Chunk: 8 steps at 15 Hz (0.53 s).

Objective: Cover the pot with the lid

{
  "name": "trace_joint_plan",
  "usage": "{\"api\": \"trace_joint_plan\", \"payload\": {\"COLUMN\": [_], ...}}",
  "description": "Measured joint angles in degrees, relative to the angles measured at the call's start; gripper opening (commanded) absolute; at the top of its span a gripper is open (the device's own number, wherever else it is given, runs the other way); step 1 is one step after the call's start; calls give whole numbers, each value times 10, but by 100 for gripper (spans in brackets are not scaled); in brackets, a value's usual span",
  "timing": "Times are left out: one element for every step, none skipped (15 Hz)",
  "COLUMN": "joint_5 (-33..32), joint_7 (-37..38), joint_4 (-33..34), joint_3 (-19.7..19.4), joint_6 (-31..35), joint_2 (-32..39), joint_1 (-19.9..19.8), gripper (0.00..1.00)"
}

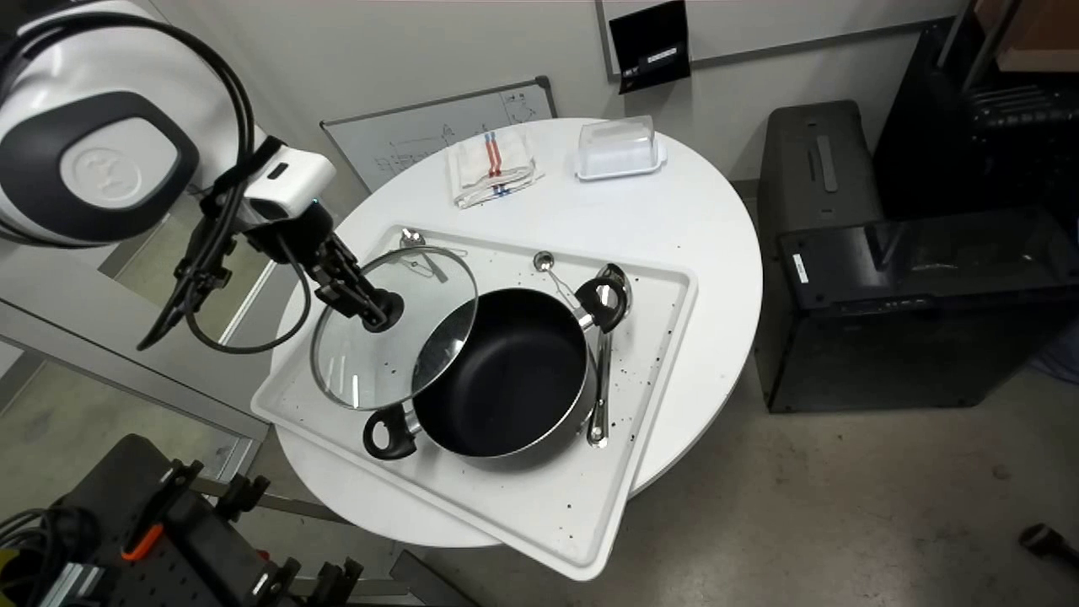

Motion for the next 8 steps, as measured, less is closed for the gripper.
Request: {"api": "trace_joint_plan", "payload": {"joint_5": [1, 1, 3, 5, 8, 11, 14, 19], "joint_7": [8, 15, 21, 28, 33, 39, 43, 48], "joint_4": [1, 2, 3, 6, 9, 14, 19, 25], "joint_3": [-1, -2, -3, -4, -4, -5, -6, -6], "joint_6": [0, -1, -4, -6, -9, -14, -20, -27], "joint_2": [0, 1, 1, 2, 3, 5, 7, 10], "joint_1": [-9, -17, -26, -35, -43, -51, -58, -66], "gripper": [25, 25, 25, 25, 25, 25, 25, 25]}}
